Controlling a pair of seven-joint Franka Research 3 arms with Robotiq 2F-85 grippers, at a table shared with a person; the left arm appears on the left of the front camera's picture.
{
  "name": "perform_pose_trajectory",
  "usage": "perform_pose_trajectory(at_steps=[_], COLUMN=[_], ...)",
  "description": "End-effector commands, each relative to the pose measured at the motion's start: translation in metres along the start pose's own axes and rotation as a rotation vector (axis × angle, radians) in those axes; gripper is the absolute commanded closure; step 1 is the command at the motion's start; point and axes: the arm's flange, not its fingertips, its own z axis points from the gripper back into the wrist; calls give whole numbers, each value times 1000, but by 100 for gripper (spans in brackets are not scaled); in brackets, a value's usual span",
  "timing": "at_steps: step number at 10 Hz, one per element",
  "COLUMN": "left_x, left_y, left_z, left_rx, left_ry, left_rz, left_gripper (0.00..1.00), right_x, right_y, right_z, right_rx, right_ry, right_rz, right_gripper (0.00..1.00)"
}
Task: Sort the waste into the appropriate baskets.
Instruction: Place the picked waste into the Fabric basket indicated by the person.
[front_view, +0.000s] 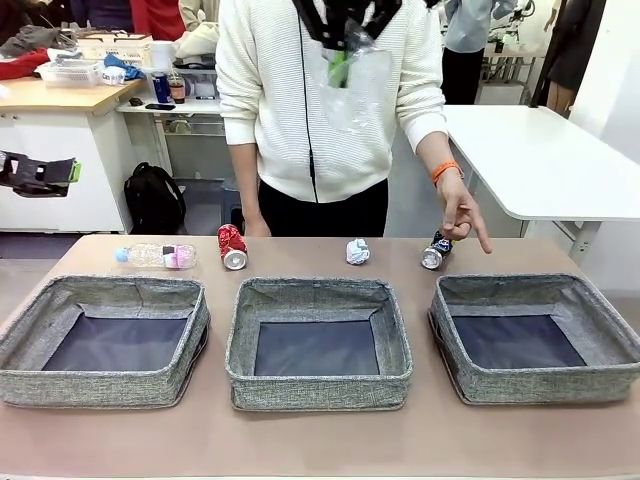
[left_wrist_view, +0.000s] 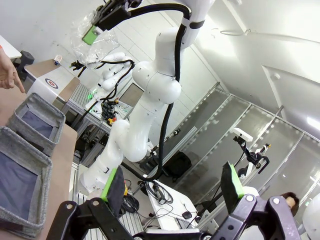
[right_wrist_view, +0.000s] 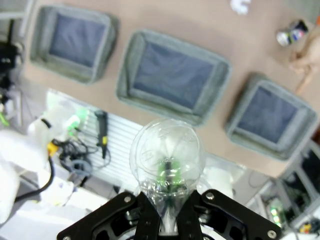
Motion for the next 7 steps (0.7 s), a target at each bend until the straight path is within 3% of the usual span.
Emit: perform_pose_trajectory(at_steps=[1, 3, 5, 6, 7], left_x=[-3, -3, -3, -3, -3], left_y=[-2, -2, -2, -2, -2], left_z=[1, 1, 1, 1, 1], left_rx=[-10, -10, -10, -10, -10], left_ry=[11, 11, 11, 11, 11], left_rz=[-21, -21, -21, -21, -21], left_gripper=[0, 0, 0, 0, 0], right_x=[-39, -75, -93, -100, -104], right_y=[-72, -150, -202, -224, -243], right_z=[-9, -36, -75, -99, -123], right_rx=[21, 72, -36, -3, -43], right_ry=[56, 111, 114, 105, 120], right_rz=[71, 13, -85, -40, -91], right_gripper=[99, 99, 99, 99, 99])
